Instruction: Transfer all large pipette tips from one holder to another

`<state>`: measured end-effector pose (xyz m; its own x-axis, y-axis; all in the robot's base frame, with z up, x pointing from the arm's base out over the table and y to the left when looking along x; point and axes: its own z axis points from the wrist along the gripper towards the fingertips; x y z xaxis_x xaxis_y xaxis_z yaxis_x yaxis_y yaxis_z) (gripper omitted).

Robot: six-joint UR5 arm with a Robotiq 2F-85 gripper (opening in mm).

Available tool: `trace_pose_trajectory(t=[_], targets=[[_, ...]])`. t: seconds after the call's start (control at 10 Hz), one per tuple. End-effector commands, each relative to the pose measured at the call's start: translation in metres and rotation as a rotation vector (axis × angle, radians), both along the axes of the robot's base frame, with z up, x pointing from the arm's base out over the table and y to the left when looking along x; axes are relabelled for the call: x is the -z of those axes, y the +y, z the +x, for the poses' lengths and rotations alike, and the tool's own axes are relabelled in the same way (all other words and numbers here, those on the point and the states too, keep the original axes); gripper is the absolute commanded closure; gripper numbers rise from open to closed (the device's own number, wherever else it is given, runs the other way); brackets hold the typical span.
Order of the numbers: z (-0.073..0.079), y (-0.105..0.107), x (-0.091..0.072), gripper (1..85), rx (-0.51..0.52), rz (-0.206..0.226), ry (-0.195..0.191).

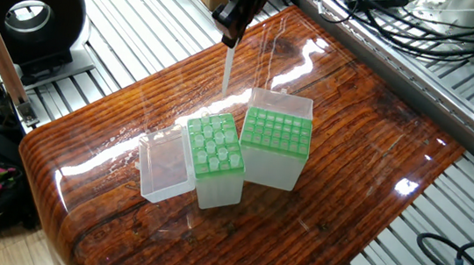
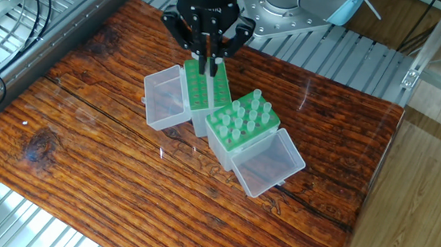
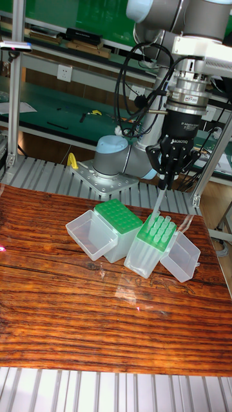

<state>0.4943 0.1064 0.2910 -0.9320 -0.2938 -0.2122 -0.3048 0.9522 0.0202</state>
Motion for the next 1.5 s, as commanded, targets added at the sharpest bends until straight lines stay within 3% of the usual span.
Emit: trace_pose_trajectory(t=[0.0,0.2,1.4], targets=[[-0.007,0.001,0.003,76.7,0.003,0.001,0.024],[-0.013,-0.004,0.006,77.0,-0.005,-0.011,0.044],[-0.011,0.004,0.020,77.0,-0.006,0.004,0.033]])
